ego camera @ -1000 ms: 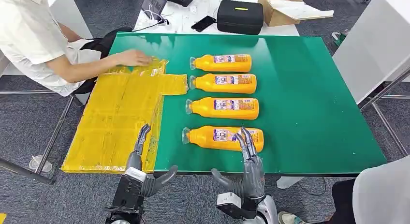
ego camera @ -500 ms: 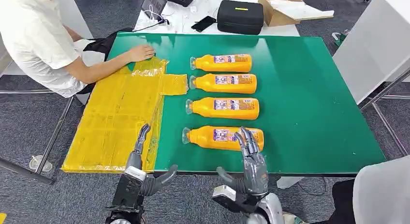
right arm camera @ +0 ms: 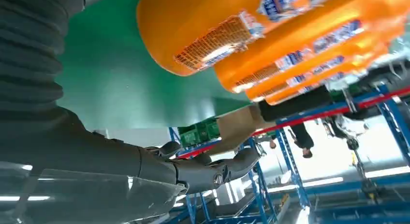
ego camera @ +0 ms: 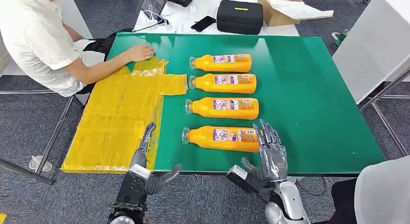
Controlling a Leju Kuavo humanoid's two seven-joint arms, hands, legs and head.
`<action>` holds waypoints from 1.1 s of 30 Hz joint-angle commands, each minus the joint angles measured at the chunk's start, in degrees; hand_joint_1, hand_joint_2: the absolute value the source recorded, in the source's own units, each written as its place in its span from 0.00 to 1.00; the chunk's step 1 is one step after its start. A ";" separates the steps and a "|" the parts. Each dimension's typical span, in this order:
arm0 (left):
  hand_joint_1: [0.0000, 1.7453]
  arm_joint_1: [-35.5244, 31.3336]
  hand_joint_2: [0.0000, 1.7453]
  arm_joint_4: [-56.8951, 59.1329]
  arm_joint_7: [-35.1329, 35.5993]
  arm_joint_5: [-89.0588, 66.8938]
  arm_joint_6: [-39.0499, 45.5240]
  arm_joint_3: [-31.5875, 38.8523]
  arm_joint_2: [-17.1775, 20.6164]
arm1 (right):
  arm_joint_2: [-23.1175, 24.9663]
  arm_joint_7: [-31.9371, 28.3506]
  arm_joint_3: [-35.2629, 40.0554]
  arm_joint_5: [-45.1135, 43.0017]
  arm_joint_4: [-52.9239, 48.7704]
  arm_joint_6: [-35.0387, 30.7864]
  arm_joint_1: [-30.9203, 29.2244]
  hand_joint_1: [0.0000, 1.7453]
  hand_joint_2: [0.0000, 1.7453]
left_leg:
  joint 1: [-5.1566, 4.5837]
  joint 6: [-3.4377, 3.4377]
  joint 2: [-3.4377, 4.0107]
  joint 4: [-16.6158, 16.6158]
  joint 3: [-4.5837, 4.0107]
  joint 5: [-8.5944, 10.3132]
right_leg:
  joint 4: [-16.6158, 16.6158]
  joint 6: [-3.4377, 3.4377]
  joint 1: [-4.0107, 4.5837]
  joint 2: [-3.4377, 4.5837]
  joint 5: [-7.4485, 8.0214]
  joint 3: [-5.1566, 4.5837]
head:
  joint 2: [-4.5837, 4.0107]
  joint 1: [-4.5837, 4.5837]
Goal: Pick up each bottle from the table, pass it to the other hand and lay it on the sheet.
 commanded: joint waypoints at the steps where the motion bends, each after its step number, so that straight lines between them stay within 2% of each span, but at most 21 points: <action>1: 0.00 -2.63 1.00 3.94 0.04 -0.65 -1.43 1.16 -0.59 | -2.43 1.02 0.61 0.79 10.47 2.77 -8.21 0.00 1.00 | 0.00 0.03 0.10 -0.03 0.17 -0.03 | -0.06 -0.06 0.02 0.06 0.01 0.15 | 0.00 0.00; 10: 0.00 -2.71 1.00 4.03 0.02 -0.73 -1.76 1.09 -0.86 | -2.43 1.27 0.99 0.54 11.43 3.75 -9.04 0.00 1.00 | 0.00 0.05 0.08 -0.05 0.22 -0.03 | -0.06 -0.07 0.03 0.02 -0.03 0.22 | 0.00 0.02; 11: 0.00 -2.71 1.00 4.03 0.02 -0.73 -1.76 1.09 -0.86 | -2.43 1.27 0.99 0.54 11.43 3.75 -9.04 0.00 1.00 | 0.01 0.07 0.19 -0.05 0.55 -0.17 | -0.08 -0.16 0.07 0.08 -0.13 0.54 | 0.00 0.02; 16: 0.00 -2.81 1.00 4.03 -0.02 -0.75 -1.94 1.07 -0.91 | -2.52 1.35 1.27 0.27 12.48 4.76 -9.74 0.00 1.00 | 0.00 0.04 0.07 -0.03 0.15 -0.02 | -0.05 -0.06 0.03 0.03 -0.01 0.16 | 0.00 0.00; 21: 0.00 -3.40 1.00 4.32 -0.15 -0.73 -2.77 0.93 -1.30 | -2.19 0.33 1.91 -1.70 16.26 6.88 -12.52 0.00 1.00 | -0.01 0.06 0.16 -0.03 0.21 -0.04 | -0.05 -0.07 0.02 0.10 0.00 0.20 | 0.00 0.02; 31: 0.00 -3.37 1.00 3.93 -0.12 -0.75 -3.18 0.90 -1.28 | -1.36 -0.41 3.27 -2.93 18.11 7.78 -13.06 0.00 1.00 | 0.00 0.04 0.08 -0.04 0.14 0.00 | -0.04 -0.05 0.03 0.04 0.00 0.15 | 0.00 0.02; 33: 0.00 -3.16 1.00 3.62 -0.10 -0.74 -3.29 0.80 -1.22 | -1.57 -0.38 3.41 -3.01 18.05 8.01 -13.17 0.00 1.00 | 0.01 0.06 0.24 -0.03 0.48 -0.15 | -0.05 -0.14 0.06 0.14 -0.09 0.45 | 0.00 0.02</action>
